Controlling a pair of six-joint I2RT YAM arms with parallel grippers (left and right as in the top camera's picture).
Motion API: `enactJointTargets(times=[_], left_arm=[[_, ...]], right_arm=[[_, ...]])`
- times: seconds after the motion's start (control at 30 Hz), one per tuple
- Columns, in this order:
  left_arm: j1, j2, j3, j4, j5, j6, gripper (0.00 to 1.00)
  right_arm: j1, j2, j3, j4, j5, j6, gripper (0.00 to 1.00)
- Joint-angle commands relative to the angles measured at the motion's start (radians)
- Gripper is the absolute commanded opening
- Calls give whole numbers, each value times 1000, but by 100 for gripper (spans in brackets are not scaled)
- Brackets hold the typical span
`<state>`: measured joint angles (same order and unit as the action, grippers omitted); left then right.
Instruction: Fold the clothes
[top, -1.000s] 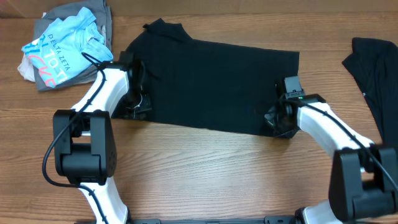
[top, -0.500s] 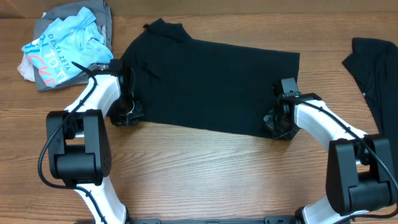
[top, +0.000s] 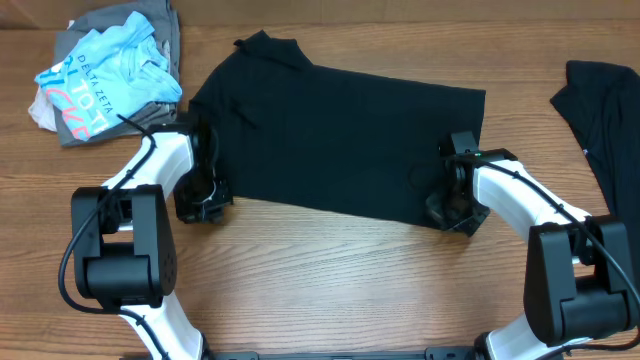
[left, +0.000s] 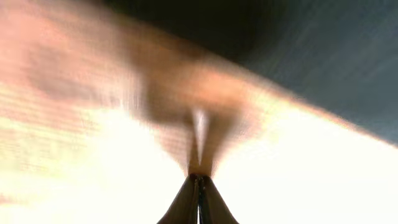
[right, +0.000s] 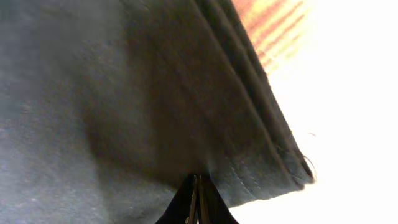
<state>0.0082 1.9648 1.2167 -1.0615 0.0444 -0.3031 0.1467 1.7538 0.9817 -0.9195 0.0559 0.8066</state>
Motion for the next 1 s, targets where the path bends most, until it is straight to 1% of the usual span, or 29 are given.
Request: enactJointTargets(times=[0.0, 0.17, 0.4, 0.53, 0.63, 0.8, 0.87, 0.97], left_arm=[[1, 60, -52, -35, 40, 12, 4], [1, 60, -52, -106, 109, 72, 4], [0, 59, -52, -187, 112, 72, 4], [-2, 47, -52, -231, 148, 83, 4], [-2, 24, -52, -237, 159, 90, 4], [-2, -101, -50, -190, 159, 68, 4], [-2, -185, -43, -158, 157, 63, 4], [-2, -324, -36, -67, 134, 54, 4]], right_arm=[[2, 27, -14, -35, 3, 35, 4], [-6, 27, -14, -60, -13, 35, 4], [-72, 27, -14, -106, -28, 32, 4], [-128, 27, -14, -126, -28, 23, 4], [-169, 27, -14, -125, -43, -18, 4], [-199, 27, -14, -107, -43, -53, 4], [-200, 27, -14, -98, -43, -53, 4], [-200, 27, -14, -80, -46, -53, 4]])
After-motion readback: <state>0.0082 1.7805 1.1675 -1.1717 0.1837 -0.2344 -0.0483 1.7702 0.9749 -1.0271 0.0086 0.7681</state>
